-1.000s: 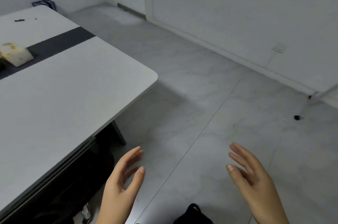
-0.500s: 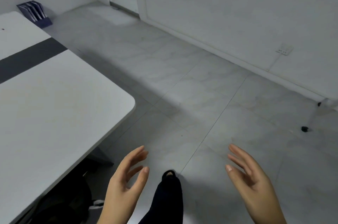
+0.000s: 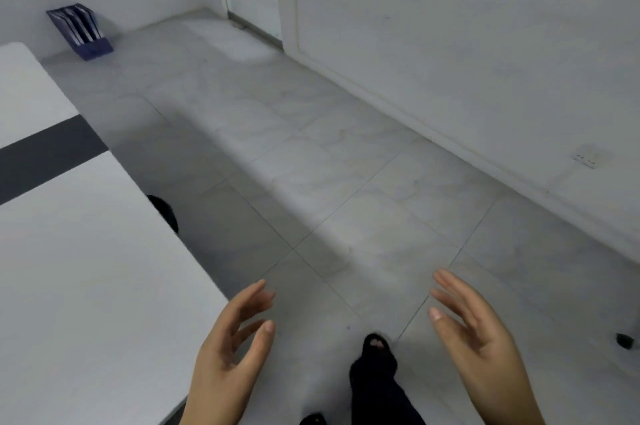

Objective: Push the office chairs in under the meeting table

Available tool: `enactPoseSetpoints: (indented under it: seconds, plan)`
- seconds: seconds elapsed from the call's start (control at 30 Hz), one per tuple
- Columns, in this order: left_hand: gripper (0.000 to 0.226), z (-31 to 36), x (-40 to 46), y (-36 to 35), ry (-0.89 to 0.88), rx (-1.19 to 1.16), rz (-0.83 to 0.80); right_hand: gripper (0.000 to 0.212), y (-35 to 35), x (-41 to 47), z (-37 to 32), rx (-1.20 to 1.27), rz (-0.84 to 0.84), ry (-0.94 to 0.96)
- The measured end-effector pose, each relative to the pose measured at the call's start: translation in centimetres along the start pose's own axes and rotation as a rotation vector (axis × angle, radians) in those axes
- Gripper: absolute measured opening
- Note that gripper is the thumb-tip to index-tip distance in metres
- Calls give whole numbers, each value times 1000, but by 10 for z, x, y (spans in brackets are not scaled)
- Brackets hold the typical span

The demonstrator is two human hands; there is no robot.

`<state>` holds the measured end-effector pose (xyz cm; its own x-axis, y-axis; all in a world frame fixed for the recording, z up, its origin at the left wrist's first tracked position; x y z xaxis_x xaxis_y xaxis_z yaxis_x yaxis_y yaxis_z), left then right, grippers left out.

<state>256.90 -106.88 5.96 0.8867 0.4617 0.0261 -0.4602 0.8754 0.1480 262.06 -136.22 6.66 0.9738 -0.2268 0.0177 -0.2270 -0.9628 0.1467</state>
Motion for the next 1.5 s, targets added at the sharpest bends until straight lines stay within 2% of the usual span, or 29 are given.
enactPoseSetpoints:
  seconds: [0.2,0.37,0.53,0.6,0.7,0.8,1.03,1.3,1.5]
  plan:
    - [39,-3,100,-46,13,-15,148,46,-48,140,1,-3,-141,51]
    - [40,11,181,-82,19,-4,300,44,-103,270,-25,-7,-284,105]
    - [36,0,239,-86,84,21,437,46,-179,337,-21,-20,-498,81]
    - [46,-7,263,-81,119,38,481,47,-211,360,-15,-31,-554,61]
    - [57,-20,310,-68,141,71,554,46,-271,402,-12,-29,-631,54]
    - [38,-23,375,-46,134,75,612,46,-340,445,-19,-20,-671,77]
    - [40,-4,556,22,36,74,642,45,-507,537,-68,41,-700,118]
    - [42,-33,690,83,111,70,711,45,-668,608,-78,-10,-802,61]
    - [41,-45,825,131,117,100,775,43,-812,679,-89,5,-890,78]
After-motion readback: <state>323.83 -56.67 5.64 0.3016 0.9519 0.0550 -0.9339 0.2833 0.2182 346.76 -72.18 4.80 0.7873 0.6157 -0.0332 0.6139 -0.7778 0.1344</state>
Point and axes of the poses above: each hand's wrist, its own x-axis towards the middle knuckle, its own y-axis out of the back of the hand, z = x × y, the point moved 10 cm from there along x, towards the middle knuckle, and after that the axes turned 10 degrees about z, right-handed, at the moved point
